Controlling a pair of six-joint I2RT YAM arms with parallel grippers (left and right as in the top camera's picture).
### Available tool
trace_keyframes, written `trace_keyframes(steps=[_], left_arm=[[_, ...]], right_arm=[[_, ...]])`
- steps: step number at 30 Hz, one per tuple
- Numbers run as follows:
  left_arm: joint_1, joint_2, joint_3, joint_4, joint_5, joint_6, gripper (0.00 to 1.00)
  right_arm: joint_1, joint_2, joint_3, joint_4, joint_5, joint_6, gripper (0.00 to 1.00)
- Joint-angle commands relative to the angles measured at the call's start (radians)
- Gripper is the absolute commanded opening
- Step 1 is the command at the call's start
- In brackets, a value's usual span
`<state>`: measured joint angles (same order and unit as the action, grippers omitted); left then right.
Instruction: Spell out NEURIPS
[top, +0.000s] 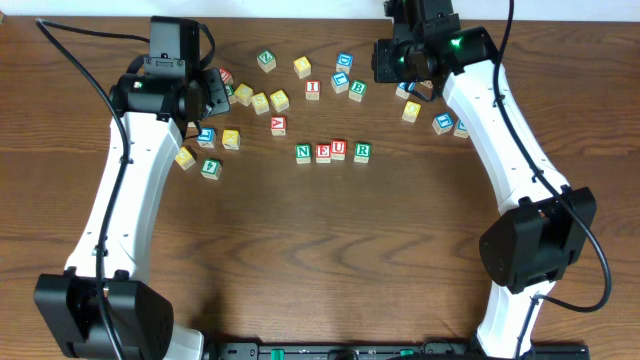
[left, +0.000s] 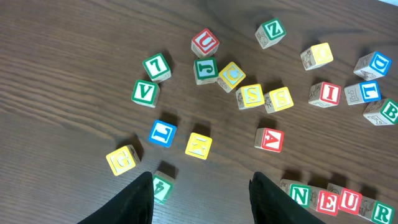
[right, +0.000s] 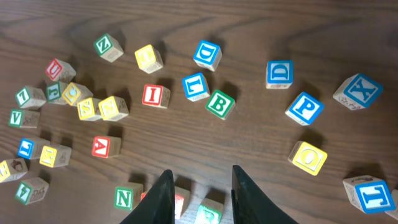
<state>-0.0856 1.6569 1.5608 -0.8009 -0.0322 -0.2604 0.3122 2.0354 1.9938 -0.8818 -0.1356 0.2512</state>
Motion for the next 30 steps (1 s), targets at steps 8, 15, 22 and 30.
trace_keyframes(steps=[8, 15, 22, 30], left_arm=[[0.007, -0.004, 0.001, 0.01, -0.006, 0.016, 0.49], [0.007, -0.004, 0.001, 0.01, -0.006, 0.016, 0.49], [0.007, -0.004, 0.001, 0.01, -0.005, 0.016, 0.49], [0.007, -0.004, 0.001, 0.01, -0.005, 0.016, 0.49]], right_arm=[[0.027, 0.011, 0.021, 0.01, 0.027, -0.005, 0.25], [0.012, 0.011, 0.021, -0.007, 0.058, 0.05, 0.25], [-0.004, 0.011, 0.021, -0.044, 0.111, 0.085, 0.26], [0.0, 0.012, 0.021, -0.028, 0.111, 0.108, 0.27]])
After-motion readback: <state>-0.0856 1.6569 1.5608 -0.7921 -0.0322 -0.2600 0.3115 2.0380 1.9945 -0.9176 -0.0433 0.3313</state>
